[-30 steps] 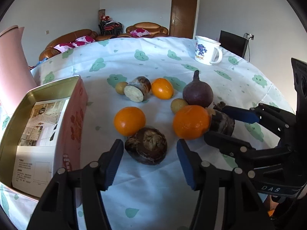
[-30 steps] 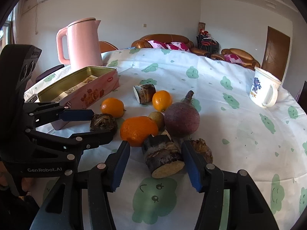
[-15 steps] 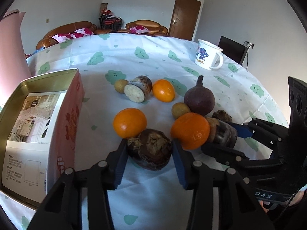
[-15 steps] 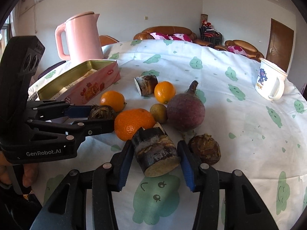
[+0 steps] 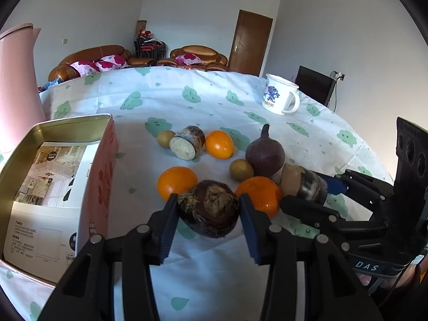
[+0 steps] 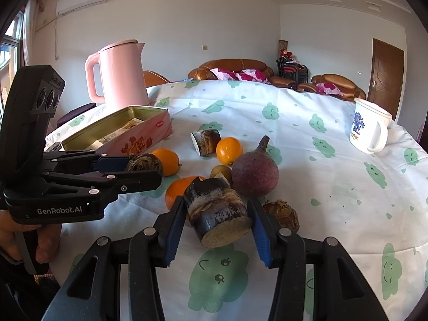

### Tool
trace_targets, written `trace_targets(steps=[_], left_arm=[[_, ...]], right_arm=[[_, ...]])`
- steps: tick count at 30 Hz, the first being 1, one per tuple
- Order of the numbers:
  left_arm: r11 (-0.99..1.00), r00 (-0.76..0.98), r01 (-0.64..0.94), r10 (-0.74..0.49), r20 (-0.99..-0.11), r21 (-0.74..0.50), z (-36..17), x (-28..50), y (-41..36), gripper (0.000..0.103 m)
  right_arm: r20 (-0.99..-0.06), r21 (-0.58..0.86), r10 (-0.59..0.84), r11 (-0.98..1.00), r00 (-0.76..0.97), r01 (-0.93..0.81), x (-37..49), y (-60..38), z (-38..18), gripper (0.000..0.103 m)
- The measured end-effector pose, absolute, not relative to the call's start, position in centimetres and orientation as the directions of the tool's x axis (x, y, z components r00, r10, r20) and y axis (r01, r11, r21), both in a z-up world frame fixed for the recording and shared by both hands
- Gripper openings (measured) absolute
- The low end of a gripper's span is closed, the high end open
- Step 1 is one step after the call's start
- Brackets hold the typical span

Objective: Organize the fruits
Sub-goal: 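Lift both held items and carry them toward the open tin box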

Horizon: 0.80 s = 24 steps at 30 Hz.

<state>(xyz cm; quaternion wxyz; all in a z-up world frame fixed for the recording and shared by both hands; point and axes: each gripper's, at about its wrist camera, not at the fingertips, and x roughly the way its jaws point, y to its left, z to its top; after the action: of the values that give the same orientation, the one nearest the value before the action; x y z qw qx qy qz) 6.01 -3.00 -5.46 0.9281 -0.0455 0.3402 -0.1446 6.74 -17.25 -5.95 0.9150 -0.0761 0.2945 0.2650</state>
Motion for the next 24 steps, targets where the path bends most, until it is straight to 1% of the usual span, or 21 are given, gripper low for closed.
trace_targets(steps=[24], left_arm=[[0.966, 0.82, 0.205, -0.259, -0.51, -0.159, -4.3, 4.1, -2.3, 0.046]], right_arm=[[-0.472, 0.009, 0.489, 0.835, 0.734, -0.55, 5.0, -18.2, -5.3, 0.049]])
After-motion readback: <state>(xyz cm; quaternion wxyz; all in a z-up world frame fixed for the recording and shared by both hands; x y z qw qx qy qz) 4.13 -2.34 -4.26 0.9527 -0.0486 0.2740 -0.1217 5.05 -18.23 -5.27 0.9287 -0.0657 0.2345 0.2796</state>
